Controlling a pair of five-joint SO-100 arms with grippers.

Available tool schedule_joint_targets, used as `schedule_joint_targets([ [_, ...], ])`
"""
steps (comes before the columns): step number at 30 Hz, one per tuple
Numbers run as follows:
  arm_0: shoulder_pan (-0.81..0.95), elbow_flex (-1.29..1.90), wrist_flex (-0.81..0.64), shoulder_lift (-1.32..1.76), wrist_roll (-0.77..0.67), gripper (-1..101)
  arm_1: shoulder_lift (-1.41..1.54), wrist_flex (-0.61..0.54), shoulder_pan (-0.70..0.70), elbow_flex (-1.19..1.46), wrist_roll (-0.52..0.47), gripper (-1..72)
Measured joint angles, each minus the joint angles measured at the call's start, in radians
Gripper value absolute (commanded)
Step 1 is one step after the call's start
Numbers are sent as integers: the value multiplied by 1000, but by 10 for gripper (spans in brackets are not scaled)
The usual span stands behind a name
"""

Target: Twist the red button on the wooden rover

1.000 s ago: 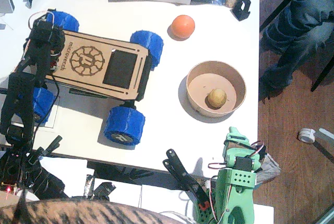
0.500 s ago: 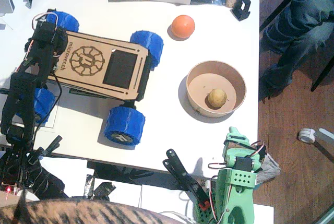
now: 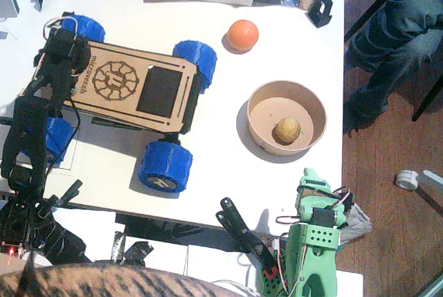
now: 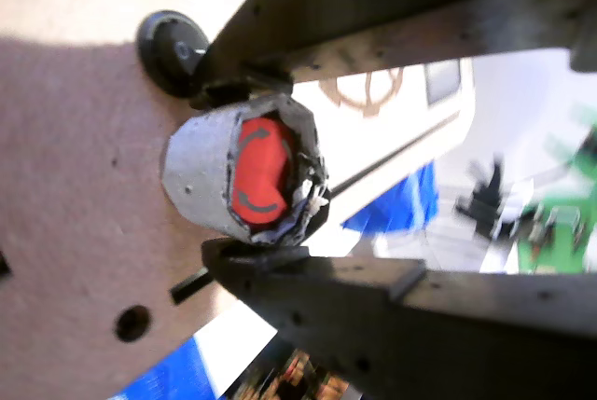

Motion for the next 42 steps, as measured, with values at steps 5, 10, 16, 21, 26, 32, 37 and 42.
schedule_joint_targets([
  [5,25,0,9,-2,81,3,0,0,0,0,0,204],
  [10,43,0,9,-6,209,3,0,0,0,0,0,204],
  [16,49,2,17,-6,373,3,0,0,0,0,0,204],
  [21,49,14,17,6,489,3,0,0,0,0,0,204],
  [26,54,20,21,18,589,3,0,0,0,0,0,204],
  [32,80,20,29,18,663,-6,0,0,0,0,0,204],
  [37,101,21,12,23,687,-6,0,0,0,0,0,204],
  [42,104,21,17,25,782,-6,0,0,0,0,0,204],
])
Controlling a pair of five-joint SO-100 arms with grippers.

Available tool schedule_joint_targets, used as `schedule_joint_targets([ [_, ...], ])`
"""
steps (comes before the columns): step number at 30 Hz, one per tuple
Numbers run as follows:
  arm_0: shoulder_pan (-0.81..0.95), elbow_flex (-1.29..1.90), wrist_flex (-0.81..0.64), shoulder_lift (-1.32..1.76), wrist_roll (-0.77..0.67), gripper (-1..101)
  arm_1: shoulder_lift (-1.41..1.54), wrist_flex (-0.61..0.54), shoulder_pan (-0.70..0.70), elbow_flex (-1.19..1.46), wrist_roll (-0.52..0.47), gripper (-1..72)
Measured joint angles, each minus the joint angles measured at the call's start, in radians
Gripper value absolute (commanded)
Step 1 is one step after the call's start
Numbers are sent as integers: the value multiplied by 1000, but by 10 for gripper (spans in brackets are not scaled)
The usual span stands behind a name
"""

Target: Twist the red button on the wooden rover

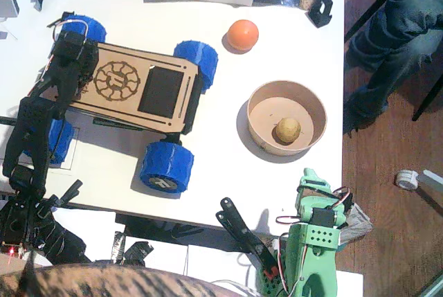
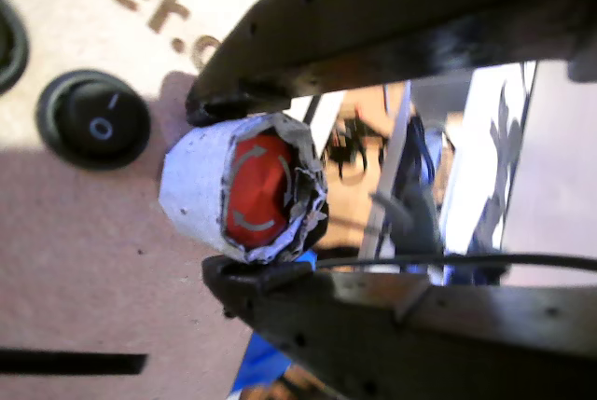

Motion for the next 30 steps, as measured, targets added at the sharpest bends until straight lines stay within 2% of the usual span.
schedule_joint_targets([
  [6,0,-11,44,0,120,-6,0,0,0,0,0,204],
  [12,2,-23,89,3,299,-6,0,0,0,0,0,204],
  [23,2,-25,133,3,512,-5,0,0,0,0,0,204],
  [30,11,-26,138,3,540,-2,0,0,0,0,0,204],
])
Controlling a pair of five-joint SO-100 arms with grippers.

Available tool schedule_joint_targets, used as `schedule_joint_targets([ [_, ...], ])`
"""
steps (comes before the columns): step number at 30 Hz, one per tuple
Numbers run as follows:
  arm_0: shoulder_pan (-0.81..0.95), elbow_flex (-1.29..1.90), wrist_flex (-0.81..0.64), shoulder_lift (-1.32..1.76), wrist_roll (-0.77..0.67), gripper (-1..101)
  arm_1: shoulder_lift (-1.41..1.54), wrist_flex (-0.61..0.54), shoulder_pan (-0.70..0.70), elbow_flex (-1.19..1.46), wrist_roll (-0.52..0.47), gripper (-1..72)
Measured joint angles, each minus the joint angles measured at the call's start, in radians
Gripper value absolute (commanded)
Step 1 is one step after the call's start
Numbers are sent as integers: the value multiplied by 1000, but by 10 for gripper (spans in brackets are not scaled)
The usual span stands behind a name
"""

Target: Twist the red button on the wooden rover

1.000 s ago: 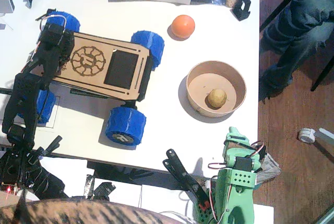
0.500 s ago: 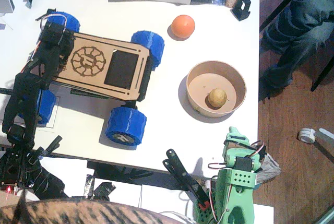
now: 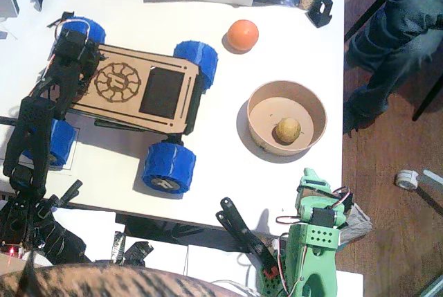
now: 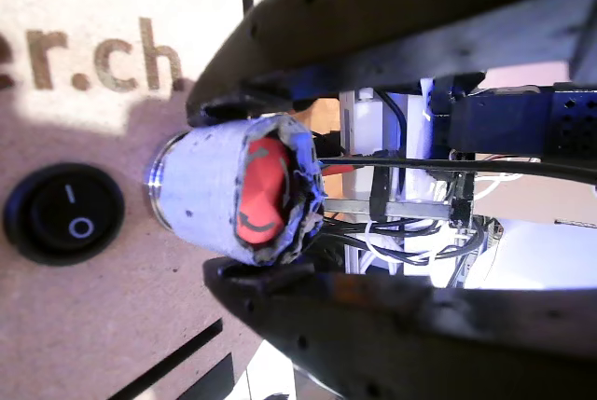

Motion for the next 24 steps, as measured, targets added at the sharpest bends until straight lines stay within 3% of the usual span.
schedule_joint_targets([
  [8,0,0,0,0,0,1,0,0,0,0,0,204],
  [18,0,0,0,0,0,109,0,0,0,0,0,204],
  [24,0,5,-23,2,-106,159,0,0,0,0,0,204],
])
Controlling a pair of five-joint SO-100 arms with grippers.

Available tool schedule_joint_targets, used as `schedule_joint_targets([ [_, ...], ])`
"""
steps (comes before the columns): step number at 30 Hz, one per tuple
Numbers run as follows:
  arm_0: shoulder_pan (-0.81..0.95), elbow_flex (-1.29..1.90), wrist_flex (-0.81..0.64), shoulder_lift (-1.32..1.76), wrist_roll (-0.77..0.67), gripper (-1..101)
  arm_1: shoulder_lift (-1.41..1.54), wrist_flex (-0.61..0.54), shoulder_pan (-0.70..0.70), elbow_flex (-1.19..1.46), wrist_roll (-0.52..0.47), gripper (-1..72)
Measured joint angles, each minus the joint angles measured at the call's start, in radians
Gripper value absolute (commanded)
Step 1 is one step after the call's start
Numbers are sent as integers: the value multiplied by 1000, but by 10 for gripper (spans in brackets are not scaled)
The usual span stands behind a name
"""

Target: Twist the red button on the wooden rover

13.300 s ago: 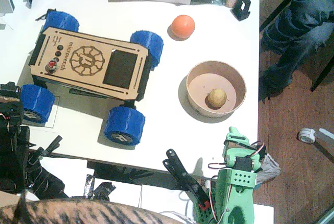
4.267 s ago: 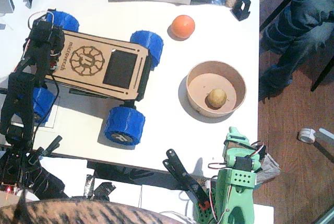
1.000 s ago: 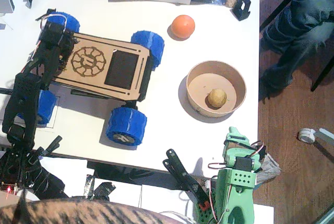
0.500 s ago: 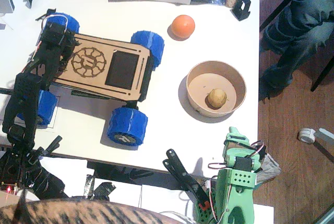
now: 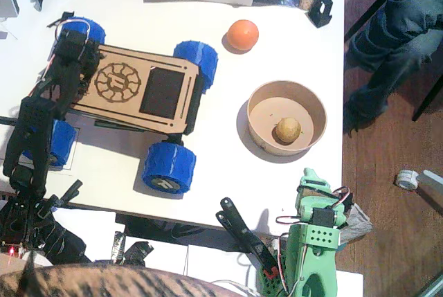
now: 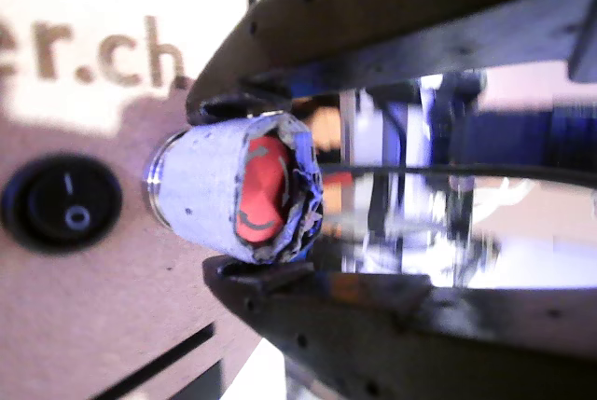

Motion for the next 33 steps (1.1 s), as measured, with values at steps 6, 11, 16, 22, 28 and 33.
schedule_joint_targets([
  [6,0,20,-2,35,-43,178,0,0,0,0,0,204],
  [11,84,28,37,104,-46,159,0,0,0,0,0,204],
  [16,103,29,74,195,-46,150,0,0,0,0,0,204],
  [22,114,29,132,255,-46,90,0,0,0,0,0,204],
  [28,109,29,143,388,-46,1,0,0,0,0,0,204],
  [33,109,29,143,552,-67,-1,0,0,0,0,0,204],
])
